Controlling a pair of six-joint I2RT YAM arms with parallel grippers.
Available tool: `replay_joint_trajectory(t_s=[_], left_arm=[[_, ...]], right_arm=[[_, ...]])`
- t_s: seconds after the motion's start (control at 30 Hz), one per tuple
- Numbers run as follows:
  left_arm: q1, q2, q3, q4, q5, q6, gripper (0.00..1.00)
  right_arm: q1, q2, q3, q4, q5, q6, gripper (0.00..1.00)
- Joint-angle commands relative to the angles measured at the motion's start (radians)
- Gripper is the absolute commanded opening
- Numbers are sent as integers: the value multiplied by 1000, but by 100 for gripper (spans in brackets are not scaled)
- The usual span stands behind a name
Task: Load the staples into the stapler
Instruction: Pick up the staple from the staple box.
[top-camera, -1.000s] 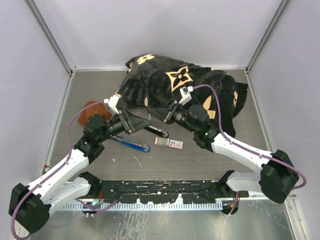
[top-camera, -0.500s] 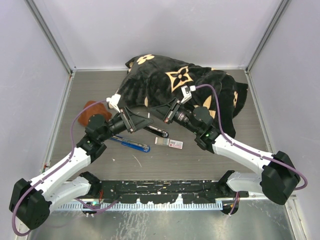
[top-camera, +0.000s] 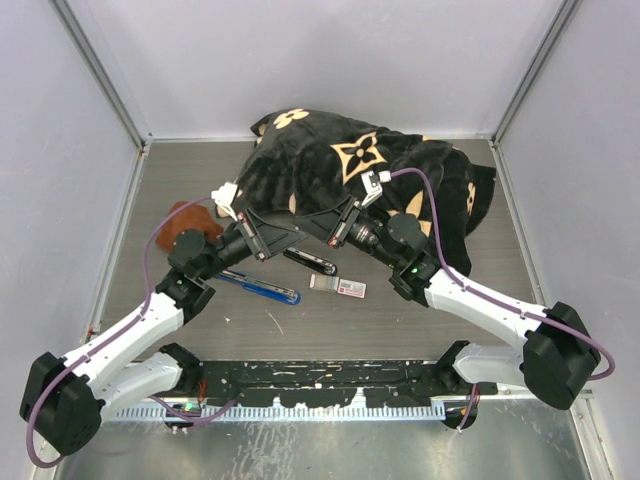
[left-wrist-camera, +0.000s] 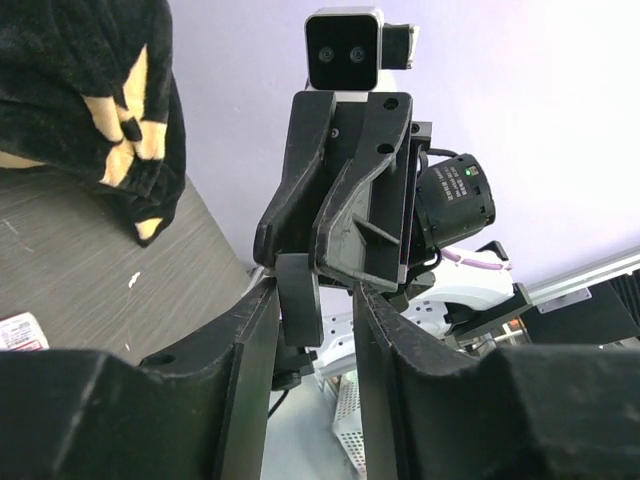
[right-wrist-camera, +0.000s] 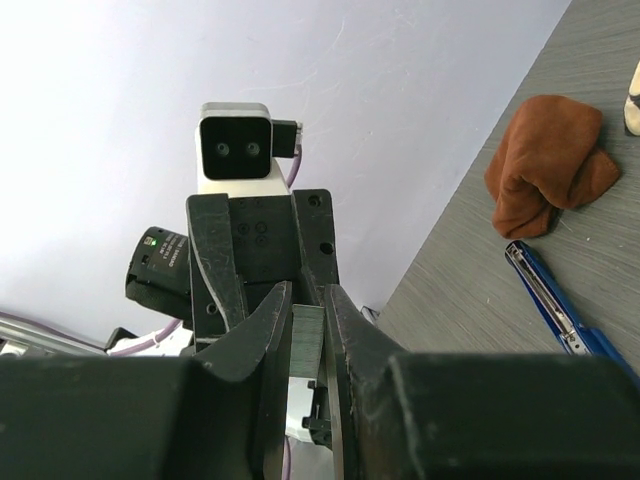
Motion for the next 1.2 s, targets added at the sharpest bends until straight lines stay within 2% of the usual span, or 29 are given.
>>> replay_joint_trajectory(t_s=[0.0, 0.23, 0.37, 0.43, 0.53, 0.63, 0.8, 0.93, 1.07, 1.17], left_arm=[[-4, 15, 14, 140, 25, -40, 34], [-4, 3, 22, 78, 30, -7, 26], [-4, -12, 27, 39, 23, 13, 25], [-4, -14, 34, 12, 24, 27, 23], [-4, -14, 39, -12, 27, 47, 22], [-4, -18, 53, -53, 31, 83, 21], [-4, -35, 98, -207, 38, 182, 19], [-4, -49, 189, -447, 61, 378, 18], [-24, -53, 304, -743, 53, 652, 17], [-83, -42, 367, -925, -33, 857, 17]], right_arm=[[-3, -27, -5, 84, -25, 9, 15], [-3, -31, -9, 86, -18, 9, 15], [-2, -29, -7, 86, -19, 6, 15], [-2, -31, -8, 83, -16, 1, 24], [-3, -43, -10, 73, -5, -16, 47], [-3, -70, -5, 27, 15, -57, 63], [-5, -134, 23, -129, 80, -156, 74], [-43, -177, 99, -368, 94, -277, 75], [-150, -180, 184, -596, -69, -386, 75], [-182, -150, 254, -754, -193, -446, 72]])
